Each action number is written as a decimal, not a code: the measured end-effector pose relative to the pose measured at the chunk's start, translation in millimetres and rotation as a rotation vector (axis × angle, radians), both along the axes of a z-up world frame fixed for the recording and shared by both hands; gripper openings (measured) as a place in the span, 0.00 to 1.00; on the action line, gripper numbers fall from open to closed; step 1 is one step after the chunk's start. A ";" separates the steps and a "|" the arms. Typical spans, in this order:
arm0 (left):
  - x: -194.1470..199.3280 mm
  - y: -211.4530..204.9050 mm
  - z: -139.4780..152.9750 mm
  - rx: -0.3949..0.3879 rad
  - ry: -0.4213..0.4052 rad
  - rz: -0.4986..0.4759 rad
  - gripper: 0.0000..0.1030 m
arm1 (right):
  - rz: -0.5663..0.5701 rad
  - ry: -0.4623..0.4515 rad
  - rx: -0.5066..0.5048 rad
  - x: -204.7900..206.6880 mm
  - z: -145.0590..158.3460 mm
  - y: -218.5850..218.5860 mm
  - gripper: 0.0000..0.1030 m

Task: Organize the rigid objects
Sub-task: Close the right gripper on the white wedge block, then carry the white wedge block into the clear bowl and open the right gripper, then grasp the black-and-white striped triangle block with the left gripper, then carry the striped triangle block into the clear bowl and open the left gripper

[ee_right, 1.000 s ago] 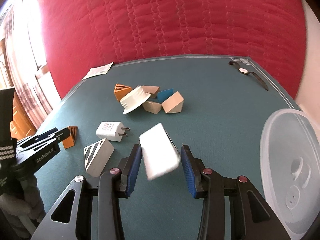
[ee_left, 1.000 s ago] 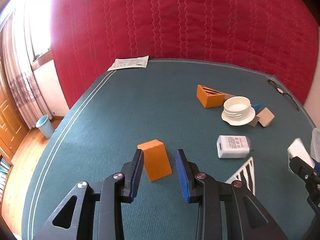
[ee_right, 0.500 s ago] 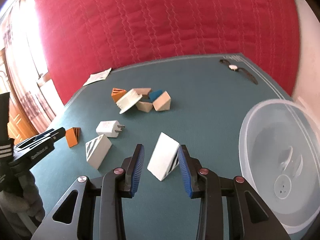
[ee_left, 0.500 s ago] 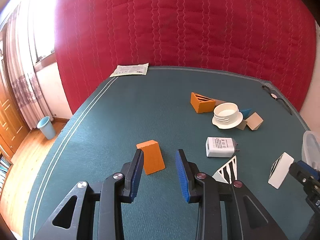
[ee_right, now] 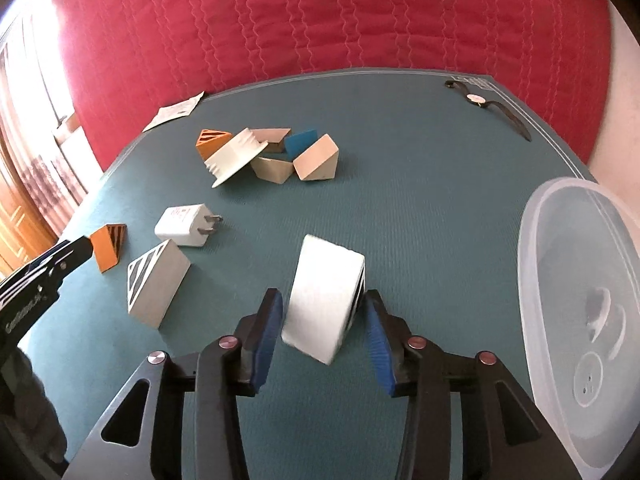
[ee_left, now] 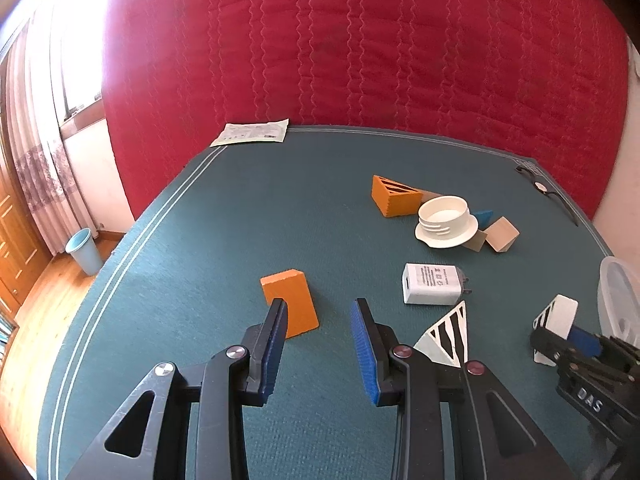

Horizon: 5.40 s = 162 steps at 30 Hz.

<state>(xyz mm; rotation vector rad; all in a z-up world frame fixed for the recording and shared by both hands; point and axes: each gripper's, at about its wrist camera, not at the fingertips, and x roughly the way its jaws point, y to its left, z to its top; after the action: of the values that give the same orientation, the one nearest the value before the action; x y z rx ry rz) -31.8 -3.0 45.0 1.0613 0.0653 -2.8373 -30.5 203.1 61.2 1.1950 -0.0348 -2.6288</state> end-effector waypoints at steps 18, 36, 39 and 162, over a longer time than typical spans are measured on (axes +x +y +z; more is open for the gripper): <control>9.3 17.3 5.1 -0.008 0.008 -0.029 0.34 | 0.020 0.111 -0.053 31.0 24.5 12.0 0.34; 19.9 62.3 24.1 -0.046 0.044 -0.125 0.34 | -0.203 0.183 -0.051 70.7 49.5 123.4 0.34; 22.9 75.6 28.1 -0.055 0.051 -0.159 0.34 | -0.248 0.179 -0.044 74.4 48.3 144.7 0.34; 41.1 267.1 24.7 0.078 0.030 -0.710 0.99 | -0.558 0.171 -0.078 100.6 28.7 254.3 0.47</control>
<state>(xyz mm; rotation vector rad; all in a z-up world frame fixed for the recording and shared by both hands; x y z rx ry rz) 9.3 264.1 69.7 1.2563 -0.2522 -3.4946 70.1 457.4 89.9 1.0443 -0.5019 -3.1573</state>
